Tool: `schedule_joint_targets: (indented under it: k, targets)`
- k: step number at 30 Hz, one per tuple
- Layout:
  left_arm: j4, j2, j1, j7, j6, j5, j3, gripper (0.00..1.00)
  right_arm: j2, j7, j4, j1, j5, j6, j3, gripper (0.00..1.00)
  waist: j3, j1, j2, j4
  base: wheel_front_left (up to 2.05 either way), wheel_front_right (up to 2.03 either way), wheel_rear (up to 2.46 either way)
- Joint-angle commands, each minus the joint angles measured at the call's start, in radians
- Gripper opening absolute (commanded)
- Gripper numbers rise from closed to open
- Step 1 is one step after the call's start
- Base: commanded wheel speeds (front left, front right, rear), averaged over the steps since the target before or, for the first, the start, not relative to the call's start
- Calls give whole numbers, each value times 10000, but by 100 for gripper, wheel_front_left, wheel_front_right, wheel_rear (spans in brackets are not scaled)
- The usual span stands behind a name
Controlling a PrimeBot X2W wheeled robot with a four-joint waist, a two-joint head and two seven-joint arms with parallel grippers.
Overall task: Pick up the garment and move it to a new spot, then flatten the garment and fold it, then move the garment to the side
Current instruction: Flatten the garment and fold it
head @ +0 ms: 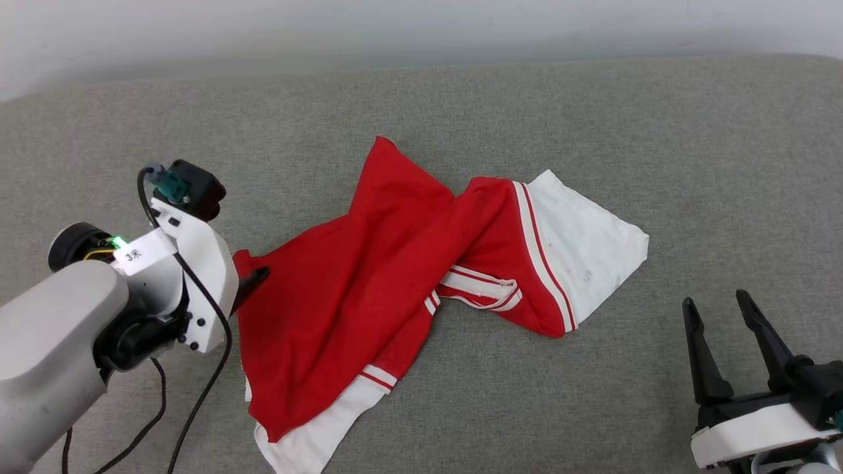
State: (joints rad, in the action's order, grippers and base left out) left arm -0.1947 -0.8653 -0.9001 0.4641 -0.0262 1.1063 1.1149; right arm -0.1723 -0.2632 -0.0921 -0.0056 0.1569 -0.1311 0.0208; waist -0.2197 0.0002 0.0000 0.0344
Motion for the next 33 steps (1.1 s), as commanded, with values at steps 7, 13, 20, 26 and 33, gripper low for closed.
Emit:
schedule_joint_targets:
  k: [7,13,20,26,33]
  targets:
    - [-1150,637,158,449,436,-133,547,100,-84,-22,13,-419,-58,7,-148,100,-450,-2,0,130,0,0,0]
    - [-2260,1146,443,864,822,-188,1042,100,-86,-22,-44,-573,-124,7,-221,100,-670,-2,0,192,0,0,0]
    - [-2908,1570,545,633,1202,-317,1257,0,-33,-22,-105,-562,-163,7,-234,100,-656,-2,0,172,0,0,0]
    - [-2517,1332,-177,-628,1296,-989,906,0,48,-22,-187,-347,-162,7,-194,100,-273,-2,0,24,0,0,0]
    - [-1098,862,-1049,-1666,813,-1824,421,0,168,-22,-162,-166,-142,7,-147,100,124,-2,0,-153,0,0,0]
